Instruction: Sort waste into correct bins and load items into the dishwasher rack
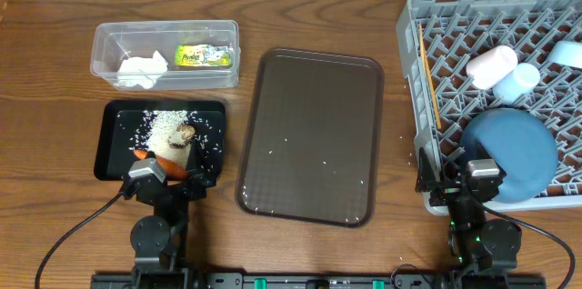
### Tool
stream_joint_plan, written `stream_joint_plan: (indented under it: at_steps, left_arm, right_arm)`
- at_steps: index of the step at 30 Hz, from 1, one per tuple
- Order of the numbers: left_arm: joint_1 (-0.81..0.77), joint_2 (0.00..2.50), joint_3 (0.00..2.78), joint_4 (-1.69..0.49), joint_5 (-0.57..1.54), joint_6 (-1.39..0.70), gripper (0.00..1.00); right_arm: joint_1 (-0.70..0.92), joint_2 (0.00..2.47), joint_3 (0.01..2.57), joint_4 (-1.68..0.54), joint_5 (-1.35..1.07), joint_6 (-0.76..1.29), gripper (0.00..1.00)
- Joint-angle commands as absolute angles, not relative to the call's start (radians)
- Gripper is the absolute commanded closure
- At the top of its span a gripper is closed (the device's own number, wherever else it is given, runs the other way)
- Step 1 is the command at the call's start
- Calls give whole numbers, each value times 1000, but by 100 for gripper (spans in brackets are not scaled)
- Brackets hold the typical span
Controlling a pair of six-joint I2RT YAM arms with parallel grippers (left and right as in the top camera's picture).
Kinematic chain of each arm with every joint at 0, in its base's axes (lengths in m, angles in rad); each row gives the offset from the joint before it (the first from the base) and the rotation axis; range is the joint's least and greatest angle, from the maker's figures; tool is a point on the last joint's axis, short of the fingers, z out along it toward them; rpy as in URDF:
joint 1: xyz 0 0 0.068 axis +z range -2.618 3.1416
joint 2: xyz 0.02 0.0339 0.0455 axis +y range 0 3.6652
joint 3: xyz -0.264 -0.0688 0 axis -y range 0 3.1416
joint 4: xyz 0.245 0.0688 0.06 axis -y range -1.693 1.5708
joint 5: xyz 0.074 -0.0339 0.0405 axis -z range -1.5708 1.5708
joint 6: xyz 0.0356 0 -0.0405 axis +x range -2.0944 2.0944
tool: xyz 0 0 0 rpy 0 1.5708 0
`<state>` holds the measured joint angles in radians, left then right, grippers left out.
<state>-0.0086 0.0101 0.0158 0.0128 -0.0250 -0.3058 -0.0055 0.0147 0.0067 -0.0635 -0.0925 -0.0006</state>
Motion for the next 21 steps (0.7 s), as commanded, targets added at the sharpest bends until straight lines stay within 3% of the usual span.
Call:
stream_joint_plan:
  at_steps: [1,11,21]
  left_arm:
    - [-12,1,4,67,-19,-281,2]
    - [-12,1,4,-74,-15,-220,2]
    - [-12,1,4,-73,-11,-210,2]
  right_arm:
    - [-12,6,6,-68,-86,10,1]
    - [-12,6,6,-68,-86,10,1]
    - [-12,6,6,-68,-86,10,1]
